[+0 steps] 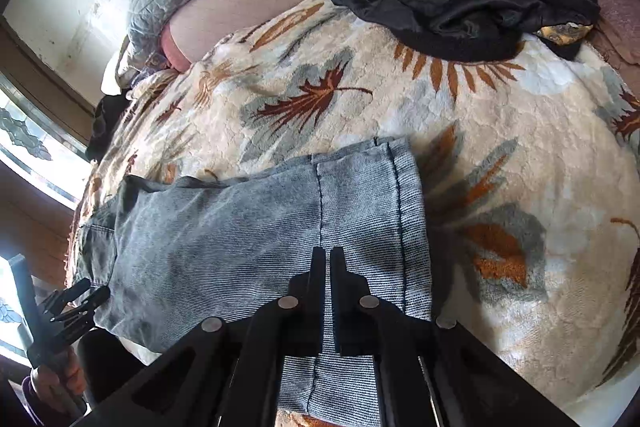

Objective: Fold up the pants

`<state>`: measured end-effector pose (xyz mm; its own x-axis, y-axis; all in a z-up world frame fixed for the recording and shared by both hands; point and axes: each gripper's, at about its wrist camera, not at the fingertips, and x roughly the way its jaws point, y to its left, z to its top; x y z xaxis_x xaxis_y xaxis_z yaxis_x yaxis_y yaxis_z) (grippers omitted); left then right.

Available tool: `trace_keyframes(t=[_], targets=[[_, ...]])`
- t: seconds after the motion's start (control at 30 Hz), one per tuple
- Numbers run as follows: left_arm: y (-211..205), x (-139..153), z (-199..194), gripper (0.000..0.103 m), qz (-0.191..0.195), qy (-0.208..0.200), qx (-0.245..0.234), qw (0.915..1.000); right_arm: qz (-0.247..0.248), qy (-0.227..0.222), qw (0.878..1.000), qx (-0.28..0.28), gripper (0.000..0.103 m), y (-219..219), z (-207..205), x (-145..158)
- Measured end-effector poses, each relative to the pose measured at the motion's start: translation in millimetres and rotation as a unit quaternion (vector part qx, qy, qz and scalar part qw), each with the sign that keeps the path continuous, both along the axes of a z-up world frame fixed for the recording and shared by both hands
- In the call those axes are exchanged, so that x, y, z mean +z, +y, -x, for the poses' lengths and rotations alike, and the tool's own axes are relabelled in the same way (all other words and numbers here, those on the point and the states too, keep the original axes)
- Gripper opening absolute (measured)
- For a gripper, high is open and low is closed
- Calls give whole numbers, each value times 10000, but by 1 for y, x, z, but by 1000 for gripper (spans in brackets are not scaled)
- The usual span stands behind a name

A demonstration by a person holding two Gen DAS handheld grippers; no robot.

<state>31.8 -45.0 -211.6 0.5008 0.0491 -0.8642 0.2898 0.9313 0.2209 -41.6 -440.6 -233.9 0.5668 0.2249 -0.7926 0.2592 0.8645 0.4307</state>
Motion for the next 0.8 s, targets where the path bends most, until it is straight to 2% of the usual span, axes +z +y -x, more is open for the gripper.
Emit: trace_keyframes(t=[0.23, 0.43, 0.53, 0.6, 0.63, 0.67, 0.7, 0.73, 0.8], targets=[[-65, 15, 16, 67, 69, 17, -824, 9966, -199, -816, 9954, -461, 4, 0, 47, 32], [-124, 17, 25, 70, 350, 86, -1381, 9898, -431, -1018, 9919, -617, 4, 7, 85, 31], [-141, 2, 29, 72, 224, 204, -1404, 9896, -604, -1014, 9912, -592, 4, 10, 94, 26], [-145, -20, 28, 72, 51, 463, -1426, 9887, -676, -969, 9915, -549, 5, 12, 95, 22], [-143, -33, 26, 72, -136, 630, -1326, 9891, -691, -960, 9916, -524, 6, 14, 95, 22], [-138, -43, 23, 73, -136, 794, -1217, 9893, -704, -947, 9918, -499, 8, 16, 93, 21], [-131, -42, 23, 73, 120, 801, -1144, 9901, -719, -935, 9919, -480, 20, 18, 91, 21], [-126, -40, 21, 74, 208, 848, -1085, 9903, -736, -943, 9917, -472, 43, 20, 90, 21], [-120, -34, 19, 74, 155, 897, -1025, 9906, -739, -1083, 9900, -520, 72, 24, 91, 25]])
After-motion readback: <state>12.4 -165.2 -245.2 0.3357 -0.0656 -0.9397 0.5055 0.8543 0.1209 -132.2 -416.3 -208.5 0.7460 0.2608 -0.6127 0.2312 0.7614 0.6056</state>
